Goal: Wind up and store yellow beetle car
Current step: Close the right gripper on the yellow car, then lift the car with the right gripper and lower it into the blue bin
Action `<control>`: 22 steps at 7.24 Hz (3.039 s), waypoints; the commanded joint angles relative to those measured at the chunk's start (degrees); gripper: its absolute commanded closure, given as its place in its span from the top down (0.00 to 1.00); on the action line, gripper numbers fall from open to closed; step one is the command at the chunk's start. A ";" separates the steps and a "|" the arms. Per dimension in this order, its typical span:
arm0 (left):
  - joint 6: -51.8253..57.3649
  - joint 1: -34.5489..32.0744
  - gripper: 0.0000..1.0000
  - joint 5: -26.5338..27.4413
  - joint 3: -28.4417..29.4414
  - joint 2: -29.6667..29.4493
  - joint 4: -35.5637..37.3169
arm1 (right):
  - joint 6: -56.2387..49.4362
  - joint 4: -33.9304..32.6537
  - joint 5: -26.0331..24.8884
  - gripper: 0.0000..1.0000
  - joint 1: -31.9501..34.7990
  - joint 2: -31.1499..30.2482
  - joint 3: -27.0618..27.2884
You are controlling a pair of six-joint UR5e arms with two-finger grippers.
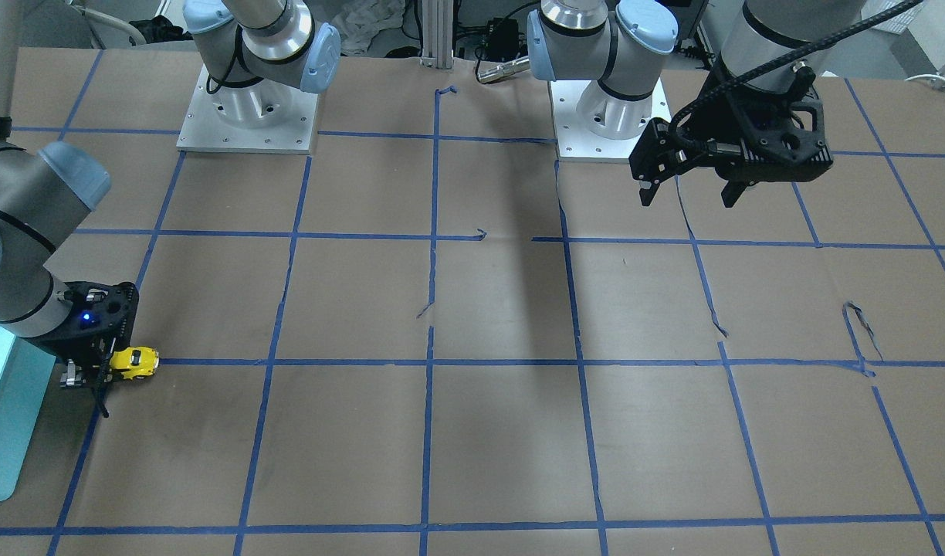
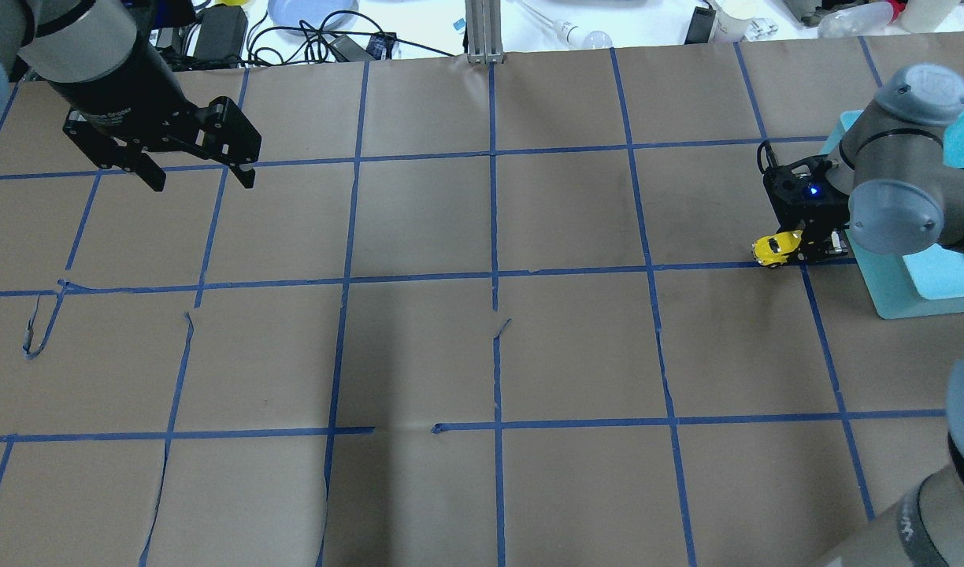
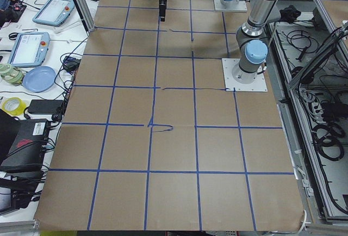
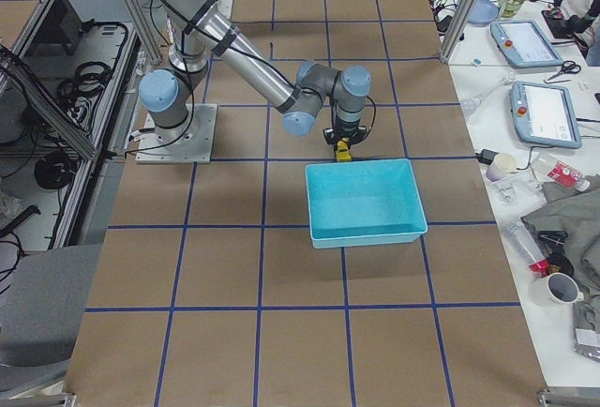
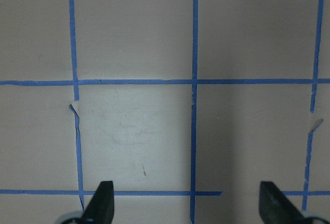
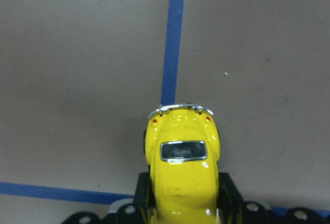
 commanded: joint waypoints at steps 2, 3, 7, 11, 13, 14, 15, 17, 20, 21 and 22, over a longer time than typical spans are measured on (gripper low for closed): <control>0.09 0.00 1.00 -0.02 0.00 0.16 -0.05 | 3.07 18.27 -0.49 0.15 -1.11 -6.61 -10.36; 0.09 0.09 1.00 0.07 0.00 0.16 -0.05 | 0.98 20.16 -2.76 0.16 -4.51 -5.48 -15.55; 0.09 0.09 1.00 0.07 0.09 0.16 -0.05 | -7.36 13.64 -5.60 0.21 -13.76 6.11 -21.75; 0.09 0.00 1.00 0.07 0.00 0.25 -0.05 | -9.50 8.59 -3.05 0.24 -13.86 11.23 -20.97; 0.09 0.00 1.00 -0.02 0.00 0.25 -0.05 | -9.59 7.18 -2.96 0.73 -13.86 12.64 -20.61; 0.00 0.00 1.00 -0.02 0.00 0.25 0.04 | -9.59 7.44 -3.31 0.94 -13.86 12.47 -20.70; 0.09 0.00 1.00 -0.02 0.09 0.25 0.04 | -9.50 7.61 -3.57 0.99 -13.86 12.20 -20.79; 0.09 0.00 1.00 -0.02 0.17 0.25 0.04 | -8.45 11.88 -4.10 1.00 -13.69 8.54 -21.66; 0.09 0.00 1.00 -0.02 0.09 0.25 0.04 | 5.74 29.70 -2.36 1.00 -7.31 -3.76 -21.67; 0.09 0.00 1.00 -0.02 0.09 0.25 0.13 | 16.23 34.37 -0.17 1.00 -2.22 -8.41 -21.49; 0.09 0.00 1.00 -0.02 0.09 0.25 0.04 | 28.43 36.42 -0.06 1.00 4.09 -12.37 -21.49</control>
